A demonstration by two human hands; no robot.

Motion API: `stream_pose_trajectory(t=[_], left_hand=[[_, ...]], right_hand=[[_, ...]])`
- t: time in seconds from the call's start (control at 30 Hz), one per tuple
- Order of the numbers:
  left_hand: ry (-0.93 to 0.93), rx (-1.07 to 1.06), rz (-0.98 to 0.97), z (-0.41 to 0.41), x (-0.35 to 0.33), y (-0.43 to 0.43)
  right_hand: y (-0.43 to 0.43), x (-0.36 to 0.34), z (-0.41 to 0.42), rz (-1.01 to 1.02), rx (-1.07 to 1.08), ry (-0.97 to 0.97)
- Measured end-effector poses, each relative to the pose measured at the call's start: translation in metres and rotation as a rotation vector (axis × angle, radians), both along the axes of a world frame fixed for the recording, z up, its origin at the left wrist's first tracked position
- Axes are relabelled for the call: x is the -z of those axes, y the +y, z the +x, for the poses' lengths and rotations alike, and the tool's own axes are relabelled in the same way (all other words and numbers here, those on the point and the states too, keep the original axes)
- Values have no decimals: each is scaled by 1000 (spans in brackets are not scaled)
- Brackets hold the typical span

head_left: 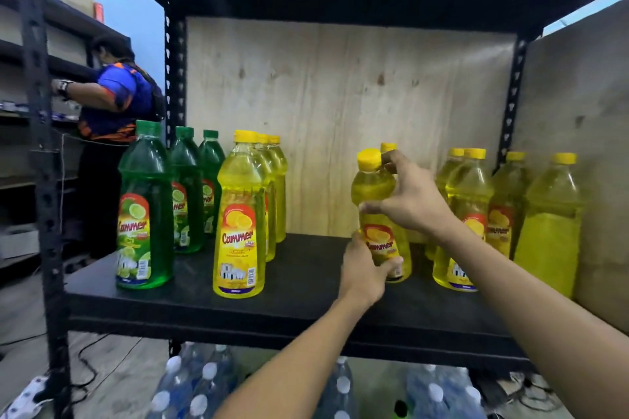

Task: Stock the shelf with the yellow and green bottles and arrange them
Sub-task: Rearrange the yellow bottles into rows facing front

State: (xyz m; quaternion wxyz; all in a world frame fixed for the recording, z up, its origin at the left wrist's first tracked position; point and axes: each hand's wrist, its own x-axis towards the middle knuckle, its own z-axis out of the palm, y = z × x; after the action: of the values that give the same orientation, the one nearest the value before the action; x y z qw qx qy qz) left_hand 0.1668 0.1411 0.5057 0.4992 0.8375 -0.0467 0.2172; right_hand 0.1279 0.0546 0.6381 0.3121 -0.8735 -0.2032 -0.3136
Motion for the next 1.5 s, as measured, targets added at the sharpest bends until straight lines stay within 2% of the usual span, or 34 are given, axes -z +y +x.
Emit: stream_pose_trajectory(t=[0.23,0.5,0.73,0.97,1.1,1.13,1.2,1.27,1.3,1.33,1.37,1.43,1.5], left_hand=[[-1,-270,106,27,1,57],[137,-285,48,94,-19,70],[140,-221,14,130,-17,74],[109,-293,-37,138,-20,68],[161,-267,-53,134,-21,68],[201,-250,-66,133,-19,67],[269,-240,-17,125,-16,61],[180,-287,96,111,-19,50],[88,-279,119,104,-22,44],[31,-221,92,100,-25,40],[24,-130,32,97,-27,36],[92,35,-10,95,-26,28],[163,111,54,93,-21,22]], right_hand=[[39,0,49,-28,-185,8],[76,1,136,72,-143,9],[84,-4,201,202,-1,193],[90,-2,213,219,12,225],[85,-7,192,133,64,269],[79,-10,184,129,57,225],[63,-13,161,152,96,-34],[42,-12,139,174,256,-314],[32,-10,135,185,354,-370],[23,-7,135,205,418,-326],[14,-4,140,254,419,-196],[3,2,147,414,269,132],[-5,10,148,471,144,292]])
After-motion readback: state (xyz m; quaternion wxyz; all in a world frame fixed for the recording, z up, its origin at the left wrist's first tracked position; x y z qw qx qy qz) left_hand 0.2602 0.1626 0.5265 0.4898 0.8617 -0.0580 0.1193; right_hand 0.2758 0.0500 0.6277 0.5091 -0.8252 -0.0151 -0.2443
